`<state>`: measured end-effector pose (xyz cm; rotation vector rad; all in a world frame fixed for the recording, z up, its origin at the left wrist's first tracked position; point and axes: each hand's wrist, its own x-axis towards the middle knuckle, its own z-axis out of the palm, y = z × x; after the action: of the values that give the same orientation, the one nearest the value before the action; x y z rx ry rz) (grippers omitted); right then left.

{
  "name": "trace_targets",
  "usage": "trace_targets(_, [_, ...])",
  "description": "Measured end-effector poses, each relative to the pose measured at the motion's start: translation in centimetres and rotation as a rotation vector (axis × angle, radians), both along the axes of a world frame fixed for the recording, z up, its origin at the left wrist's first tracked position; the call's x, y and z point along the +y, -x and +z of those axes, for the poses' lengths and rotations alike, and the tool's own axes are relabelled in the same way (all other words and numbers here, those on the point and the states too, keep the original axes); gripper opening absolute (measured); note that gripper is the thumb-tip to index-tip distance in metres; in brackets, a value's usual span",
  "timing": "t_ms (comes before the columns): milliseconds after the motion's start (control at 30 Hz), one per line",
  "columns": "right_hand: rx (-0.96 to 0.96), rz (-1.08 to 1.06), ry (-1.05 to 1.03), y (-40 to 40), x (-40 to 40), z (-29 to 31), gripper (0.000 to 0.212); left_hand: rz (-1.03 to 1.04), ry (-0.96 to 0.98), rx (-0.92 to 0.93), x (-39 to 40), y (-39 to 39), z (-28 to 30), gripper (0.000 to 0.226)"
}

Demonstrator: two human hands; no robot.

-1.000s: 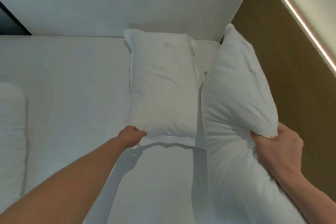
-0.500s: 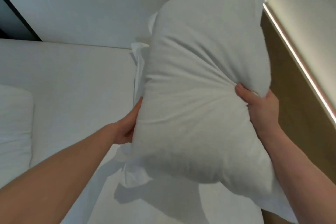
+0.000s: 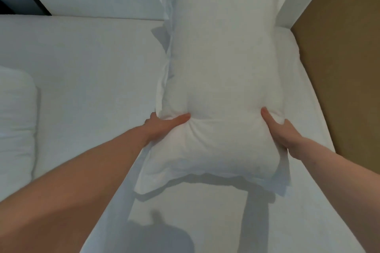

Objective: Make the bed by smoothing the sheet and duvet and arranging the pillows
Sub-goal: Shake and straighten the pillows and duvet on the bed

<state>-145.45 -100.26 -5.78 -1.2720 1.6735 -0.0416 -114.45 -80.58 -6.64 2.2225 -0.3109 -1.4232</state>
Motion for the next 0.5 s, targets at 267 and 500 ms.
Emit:
trace_targets(267, [-0.034,-0.079,-0.163,-0.4,1.7,-4.9,0.160,0.077,0.128,0.261,1.1,0.9,-3.6,0.129])
trace_targets(500, [-0.022,-0.055,-0.120,-1.5,1.9,-5.1,0.148,0.127,0.223,0.303,0.0,0.3,-7.6,0.130])
